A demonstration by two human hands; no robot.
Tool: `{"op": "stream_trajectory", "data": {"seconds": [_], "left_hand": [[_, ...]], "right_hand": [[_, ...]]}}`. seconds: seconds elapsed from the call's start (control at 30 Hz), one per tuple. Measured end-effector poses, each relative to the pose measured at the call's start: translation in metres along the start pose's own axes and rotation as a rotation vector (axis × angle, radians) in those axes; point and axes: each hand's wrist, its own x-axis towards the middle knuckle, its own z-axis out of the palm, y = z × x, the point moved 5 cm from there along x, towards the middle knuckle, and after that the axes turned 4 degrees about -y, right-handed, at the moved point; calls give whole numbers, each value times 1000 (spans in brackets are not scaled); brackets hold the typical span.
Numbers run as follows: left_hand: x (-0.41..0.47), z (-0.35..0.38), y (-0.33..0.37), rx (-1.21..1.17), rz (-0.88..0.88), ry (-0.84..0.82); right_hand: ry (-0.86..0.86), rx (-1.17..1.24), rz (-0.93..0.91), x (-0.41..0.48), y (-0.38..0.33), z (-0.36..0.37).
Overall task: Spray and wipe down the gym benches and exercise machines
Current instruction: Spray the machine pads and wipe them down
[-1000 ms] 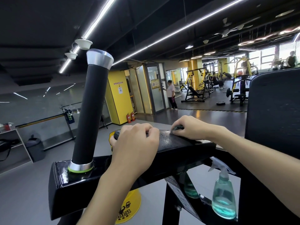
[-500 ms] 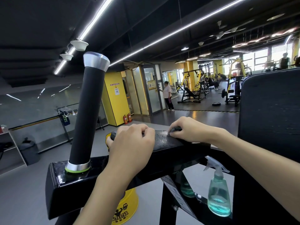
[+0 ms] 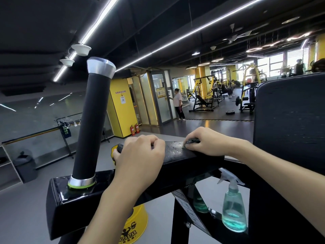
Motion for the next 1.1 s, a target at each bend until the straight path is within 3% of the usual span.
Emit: {"op": "stream_trajectory", "data": {"seconds": [0.1, 0.27, 0.43, 0.6, 0.77, 0.93, 1.1], "left_hand": [[-1, 0, 1, 7, 3, -5], [-1, 0, 1, -10, 14, 1], [-2, 0, 0, 11, 27, 14], [-2, 0, 2, 7, 25, -3], [-3, -1, 2, -4, 19, 0], [-1, 0, 1, 8, 24, 20], [-3, -1, 2, -3, 24, 10]], "right_hand": [[7, -51, 70, 0, 10, 0], [41, 73, -94, -14, -14, 0], [69, -7, 14, -20, 2, -3], [86, 60, -175, -28, -33, 0], [115, 1, -39, -27, -10, -2], [108, 82, -193, -37, -39, 0], [88, 26, -54, -26, -19, -4]]}}
